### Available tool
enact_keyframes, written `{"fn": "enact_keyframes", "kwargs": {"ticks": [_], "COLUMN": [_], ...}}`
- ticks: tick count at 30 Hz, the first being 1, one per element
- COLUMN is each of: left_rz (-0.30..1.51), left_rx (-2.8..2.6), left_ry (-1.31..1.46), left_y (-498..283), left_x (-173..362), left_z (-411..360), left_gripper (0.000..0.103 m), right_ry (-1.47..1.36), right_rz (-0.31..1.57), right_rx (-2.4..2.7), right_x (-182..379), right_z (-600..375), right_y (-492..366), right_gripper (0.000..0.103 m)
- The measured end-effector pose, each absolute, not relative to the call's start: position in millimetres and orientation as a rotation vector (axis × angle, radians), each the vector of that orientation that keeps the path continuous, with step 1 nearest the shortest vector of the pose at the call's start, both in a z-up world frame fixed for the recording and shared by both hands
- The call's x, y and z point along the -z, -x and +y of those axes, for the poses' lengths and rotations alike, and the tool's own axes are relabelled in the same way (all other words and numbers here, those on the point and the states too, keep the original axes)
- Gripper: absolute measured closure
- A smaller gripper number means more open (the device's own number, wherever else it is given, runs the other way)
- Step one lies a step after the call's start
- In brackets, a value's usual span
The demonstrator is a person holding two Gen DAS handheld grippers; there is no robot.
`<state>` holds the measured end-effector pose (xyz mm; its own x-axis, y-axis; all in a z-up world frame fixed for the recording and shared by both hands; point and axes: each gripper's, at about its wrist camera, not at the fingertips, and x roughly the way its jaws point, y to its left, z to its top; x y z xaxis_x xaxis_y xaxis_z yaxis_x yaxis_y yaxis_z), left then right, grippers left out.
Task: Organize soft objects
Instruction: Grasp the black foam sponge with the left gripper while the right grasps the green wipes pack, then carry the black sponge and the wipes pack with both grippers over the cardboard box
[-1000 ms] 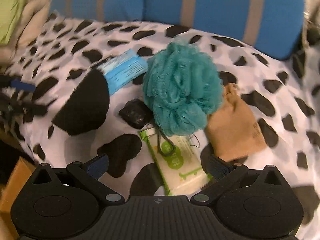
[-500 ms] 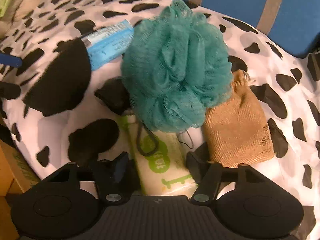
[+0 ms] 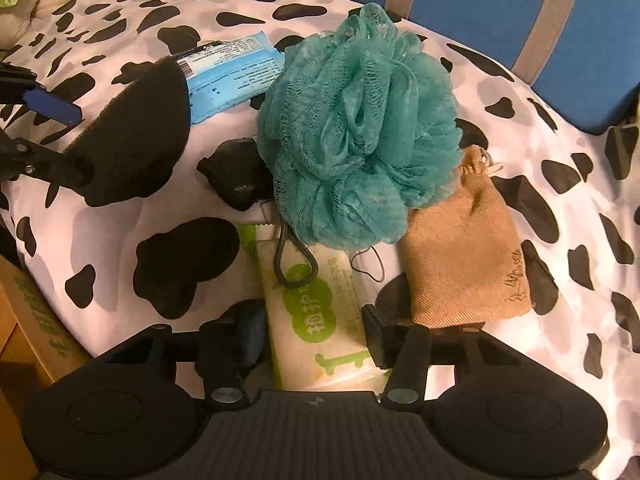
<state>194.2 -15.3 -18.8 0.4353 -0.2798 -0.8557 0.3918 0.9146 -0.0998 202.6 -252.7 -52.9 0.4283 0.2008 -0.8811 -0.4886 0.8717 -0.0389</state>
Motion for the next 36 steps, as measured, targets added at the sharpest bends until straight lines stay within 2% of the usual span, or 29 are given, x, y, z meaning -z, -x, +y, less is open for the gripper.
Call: {"fn": "enact_keyframes", "kwargs": {"ticks": [21, 22, 23, 36], "left_rz": [1.046, 1.043, 1.042, 0.955], "left_rx": [0.351, 0.349, 0.349, 0.347], "left_ry": [-0.255, -0.261, -0.267, -0.183], "left_y": [-206.8, -206.4, -206.1, -195.5], "left_x": [44.4, 46.7, 48.0, 16.9], "left_z": [-61.3, -62.1, -62.9, -45.1], "left_gripper": [0.017, 0.025, 0.040, 0.044], "right_ry": [0.221, 0.214, 0.208, 0.132], "right_rz": [0.964, 0.962, 0.961, 0.926], "right_rx": [-0.320, -0.318, -0.317, -0.302], "right_x": [7.3, 5.8, 4.9, -10.7], "right_z": [-288.5, -289.1, -289.2, -293.4], "right_y": [-150.3, -147.6, -145.1, -125.4], "right_gripper": [0.051, 0.051, 0.051, 0.051]}}
